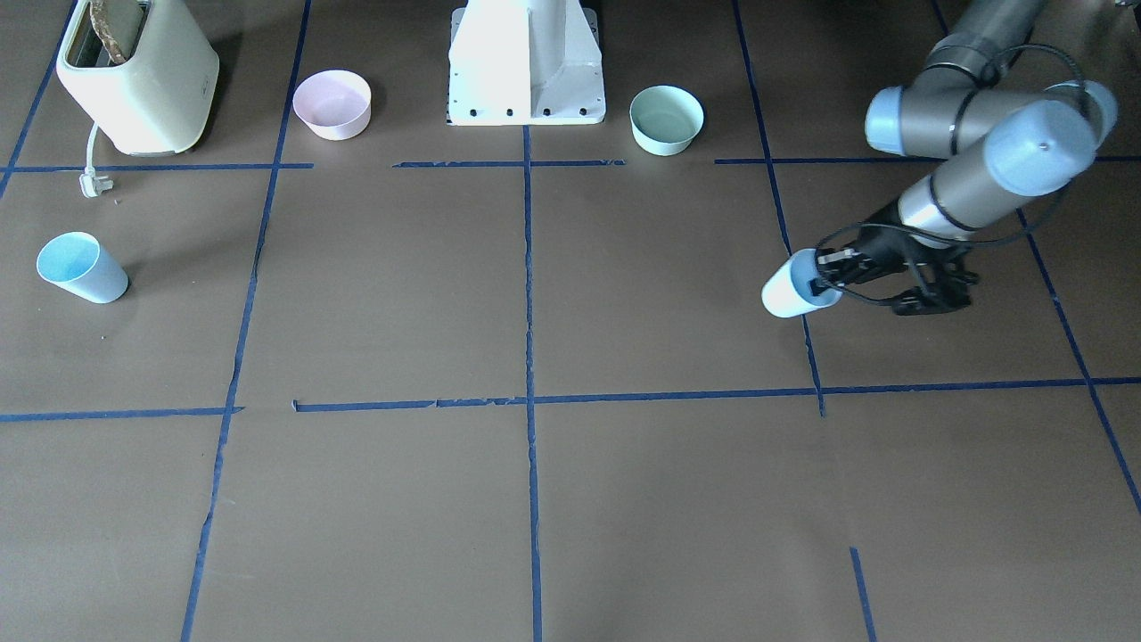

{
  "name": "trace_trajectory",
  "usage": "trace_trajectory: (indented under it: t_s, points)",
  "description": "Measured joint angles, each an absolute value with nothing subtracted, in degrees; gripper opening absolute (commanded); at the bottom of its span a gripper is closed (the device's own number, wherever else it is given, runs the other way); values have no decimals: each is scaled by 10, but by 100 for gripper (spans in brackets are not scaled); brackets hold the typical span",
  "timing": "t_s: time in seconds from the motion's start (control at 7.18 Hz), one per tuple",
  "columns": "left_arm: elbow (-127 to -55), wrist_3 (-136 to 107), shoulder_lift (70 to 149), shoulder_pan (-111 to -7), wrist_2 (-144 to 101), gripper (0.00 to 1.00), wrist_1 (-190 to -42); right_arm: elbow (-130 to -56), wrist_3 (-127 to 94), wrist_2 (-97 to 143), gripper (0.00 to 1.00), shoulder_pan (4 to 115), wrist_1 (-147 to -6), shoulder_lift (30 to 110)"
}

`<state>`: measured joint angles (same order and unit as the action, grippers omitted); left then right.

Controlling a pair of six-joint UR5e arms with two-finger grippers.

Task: Stack blue cups with both arms
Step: 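Carry the light blue cup with the left gripper to the table center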

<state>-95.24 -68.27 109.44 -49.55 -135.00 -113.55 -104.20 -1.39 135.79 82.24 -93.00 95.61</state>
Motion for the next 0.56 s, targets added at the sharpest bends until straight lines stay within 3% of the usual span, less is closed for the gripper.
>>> trace_trajectory:
  t_s: [0.28,0.56]
  points:
    - [-931,-760,1242,-394,-1258,0,-1063,-1040,-14,1358,100,821,-928,956]
    - [-843,-767,1364,-327,-1143,0,-1031,-1040,-14,1358,100,820,-927,956]
